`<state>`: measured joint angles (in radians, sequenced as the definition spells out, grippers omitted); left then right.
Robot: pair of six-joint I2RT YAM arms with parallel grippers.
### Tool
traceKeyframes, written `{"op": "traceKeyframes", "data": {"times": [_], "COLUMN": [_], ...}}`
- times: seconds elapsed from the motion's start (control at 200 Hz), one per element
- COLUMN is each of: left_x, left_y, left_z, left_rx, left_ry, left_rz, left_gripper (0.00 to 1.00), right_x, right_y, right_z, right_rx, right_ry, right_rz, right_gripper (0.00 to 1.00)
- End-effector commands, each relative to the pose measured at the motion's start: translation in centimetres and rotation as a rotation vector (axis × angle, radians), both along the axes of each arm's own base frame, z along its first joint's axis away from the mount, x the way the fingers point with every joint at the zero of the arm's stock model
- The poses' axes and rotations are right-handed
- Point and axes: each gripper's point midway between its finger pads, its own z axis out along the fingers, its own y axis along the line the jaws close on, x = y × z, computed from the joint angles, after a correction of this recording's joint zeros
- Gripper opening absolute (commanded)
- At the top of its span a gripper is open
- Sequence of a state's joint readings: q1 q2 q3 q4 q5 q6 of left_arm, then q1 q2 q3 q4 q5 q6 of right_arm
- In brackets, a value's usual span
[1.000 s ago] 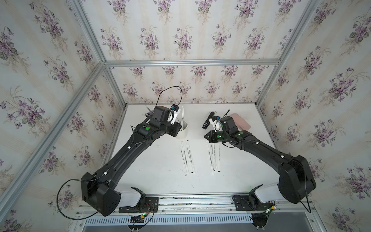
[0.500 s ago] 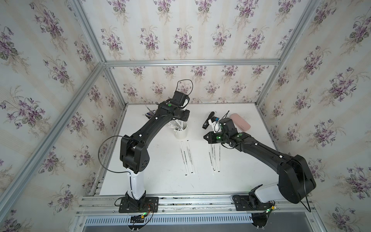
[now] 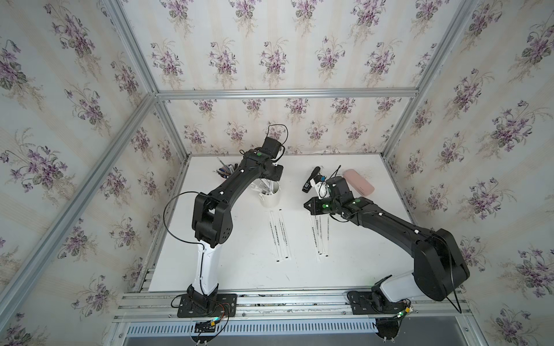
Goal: Take the straws out of the storage container
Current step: Pick up the straw from the container.
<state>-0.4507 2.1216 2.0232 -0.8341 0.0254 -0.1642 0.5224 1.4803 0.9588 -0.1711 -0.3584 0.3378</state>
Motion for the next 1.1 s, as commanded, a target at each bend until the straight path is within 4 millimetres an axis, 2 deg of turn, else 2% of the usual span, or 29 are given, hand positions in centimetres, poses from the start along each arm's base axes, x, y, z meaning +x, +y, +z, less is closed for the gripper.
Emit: {"op": "traceKeyframes", "data": {"times": [0.0, 0.315, 0.41, 0.53, 0.709, 0.919, 1.094], "left_x": [0.3, 0.6, 0.6, 0.4, -0.2, -1.1, -0.8], "left_y": [-0.2, -1.1, -1.0, -0.6, 0.3, -0.8, -1.5], "left_z": [-0.5, -1.4, -1.4, -1.4, -0.4, 0.5, -0.2], "left_rx": [-0.014, -0.051, -0.048, -0.030, -0.007, -0.050, -0.061], "left_ry": [0.016, 0.043, 0.045, 0.047, 0.019, 0.021, 0.043], "left_rz": [-0.008, -0.022, -0.017, -0.006, 0.010, -0.022, -0.040], "left_gripper": [0.32, 0.23, 0.23, 0.29, 0.30, 0.27, 0.26], "right_x": [0.2, 0.3, 0.3, 0.3, 0.3, 0.4, 0.5], "right_y": [0.2, 0.2, 0.3, 0.2, 0.3, 0.5, 0.6], "right_z": [0.1, -0.4, -0.4, -0.4, -0.4, -0.3, -0.2], "right_rx": [0.000, -0.005, -0.004, -0.005, -0.004, 0.009, 0.011], "right_ry": [-0.011, -0.004, -0.002, -0.002, -0.002, -0.001, 0.002], "right_rz": [0.007, 0.007, 0.008, 0.009, 0.011, 0.013, 0.014], "right_gripper": [0.10, 0.09, 0.09, 0.09, 0.09, 0.09, 0.09]}}
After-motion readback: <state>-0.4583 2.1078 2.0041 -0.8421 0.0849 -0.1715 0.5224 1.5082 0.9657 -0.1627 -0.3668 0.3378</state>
